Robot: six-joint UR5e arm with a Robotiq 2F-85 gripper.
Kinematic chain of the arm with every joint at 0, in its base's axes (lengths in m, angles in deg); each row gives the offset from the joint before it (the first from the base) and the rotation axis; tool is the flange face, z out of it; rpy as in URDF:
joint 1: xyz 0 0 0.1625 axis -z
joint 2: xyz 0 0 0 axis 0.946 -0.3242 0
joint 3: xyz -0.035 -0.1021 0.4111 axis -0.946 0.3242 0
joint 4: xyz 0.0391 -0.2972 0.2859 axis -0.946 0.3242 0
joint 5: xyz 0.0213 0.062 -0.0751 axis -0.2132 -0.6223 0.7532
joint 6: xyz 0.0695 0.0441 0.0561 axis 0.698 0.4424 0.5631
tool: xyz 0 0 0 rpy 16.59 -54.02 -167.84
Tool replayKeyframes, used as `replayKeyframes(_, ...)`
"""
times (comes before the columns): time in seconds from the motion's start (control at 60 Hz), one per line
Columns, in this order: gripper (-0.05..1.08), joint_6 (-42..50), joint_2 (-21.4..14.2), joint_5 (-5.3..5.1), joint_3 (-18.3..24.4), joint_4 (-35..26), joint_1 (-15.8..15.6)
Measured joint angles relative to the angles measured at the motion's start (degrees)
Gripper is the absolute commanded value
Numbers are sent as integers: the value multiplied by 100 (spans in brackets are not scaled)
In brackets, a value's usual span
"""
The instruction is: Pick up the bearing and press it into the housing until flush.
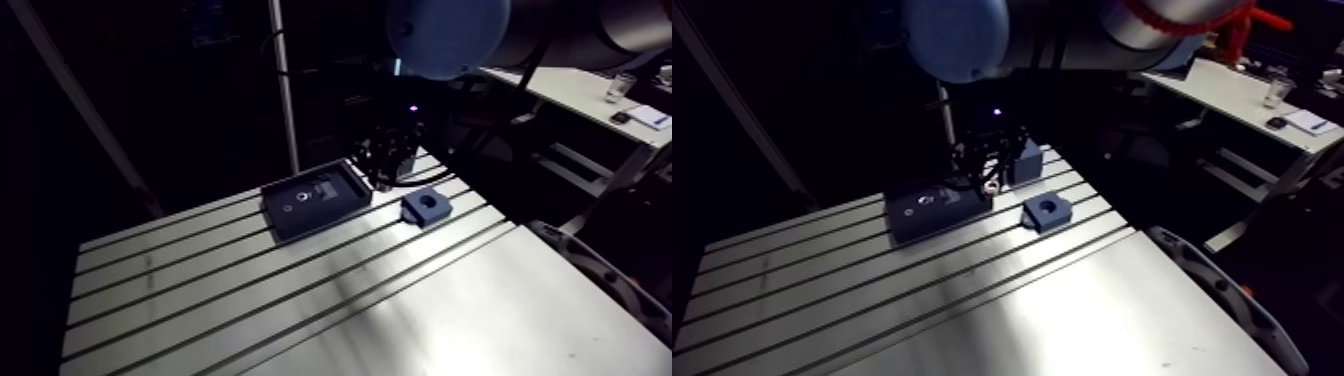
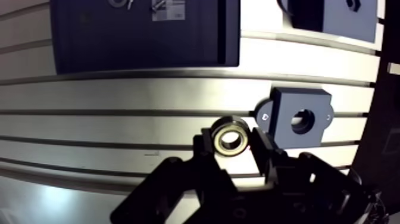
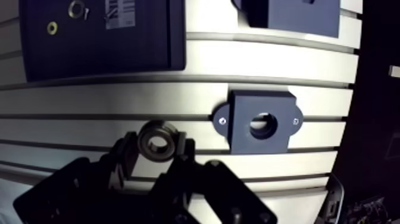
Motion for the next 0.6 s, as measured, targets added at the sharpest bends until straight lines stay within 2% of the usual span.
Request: replayKeyframes(0.6, 61, -401, 63, 16, -79, 75, 564)
